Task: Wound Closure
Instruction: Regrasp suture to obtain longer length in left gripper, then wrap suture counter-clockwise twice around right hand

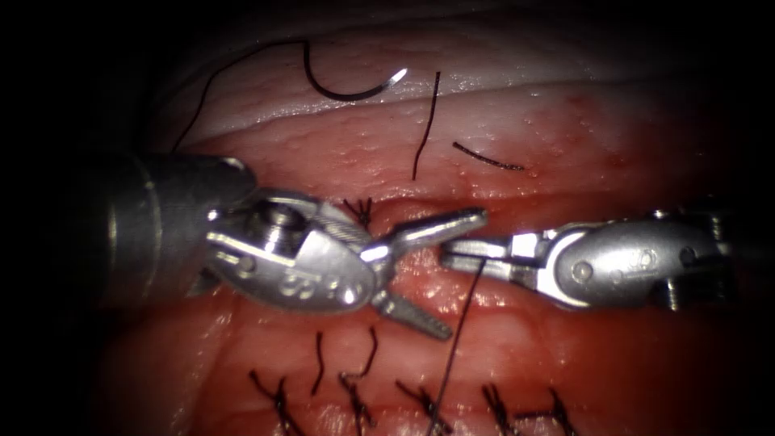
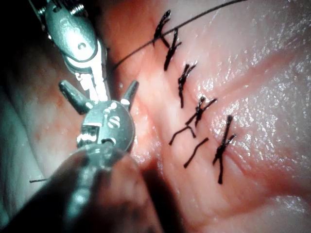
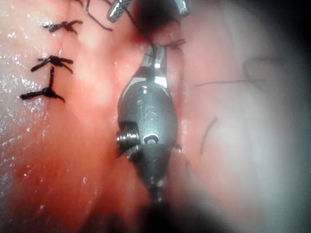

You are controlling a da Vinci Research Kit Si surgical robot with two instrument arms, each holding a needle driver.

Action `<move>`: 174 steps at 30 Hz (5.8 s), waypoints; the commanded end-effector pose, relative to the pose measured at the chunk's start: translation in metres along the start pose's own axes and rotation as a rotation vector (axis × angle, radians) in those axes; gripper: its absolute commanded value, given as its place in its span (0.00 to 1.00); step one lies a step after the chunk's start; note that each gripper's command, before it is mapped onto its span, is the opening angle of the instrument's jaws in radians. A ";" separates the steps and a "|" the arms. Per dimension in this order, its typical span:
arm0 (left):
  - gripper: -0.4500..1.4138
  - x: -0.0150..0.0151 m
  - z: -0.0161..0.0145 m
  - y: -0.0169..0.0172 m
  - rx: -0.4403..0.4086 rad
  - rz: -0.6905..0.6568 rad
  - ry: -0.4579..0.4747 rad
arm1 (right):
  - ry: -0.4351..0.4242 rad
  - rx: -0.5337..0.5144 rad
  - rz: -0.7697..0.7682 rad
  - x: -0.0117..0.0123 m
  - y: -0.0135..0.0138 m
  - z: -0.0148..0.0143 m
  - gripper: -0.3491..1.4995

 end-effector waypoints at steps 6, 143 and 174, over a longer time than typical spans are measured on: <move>0.84 0.0008 0.0003 0.0006 0.033 0.002 0.004 | -0.004 0.002 0.030 -0.0025 0.0022 0.0009 0.00; 0.00 -0.0074 -0.0091 -0.0038 0.269 0.097 -0.037 | 0.470 0.269 0.305 0.0000 0.0058 0.0077 0.00; 0.00 -0.0038 -0.0015 0.0005 0.182 0.062 -0.027 | 0.310 -0.111 0.241 -0.0010 0.0066 0.0056 0.25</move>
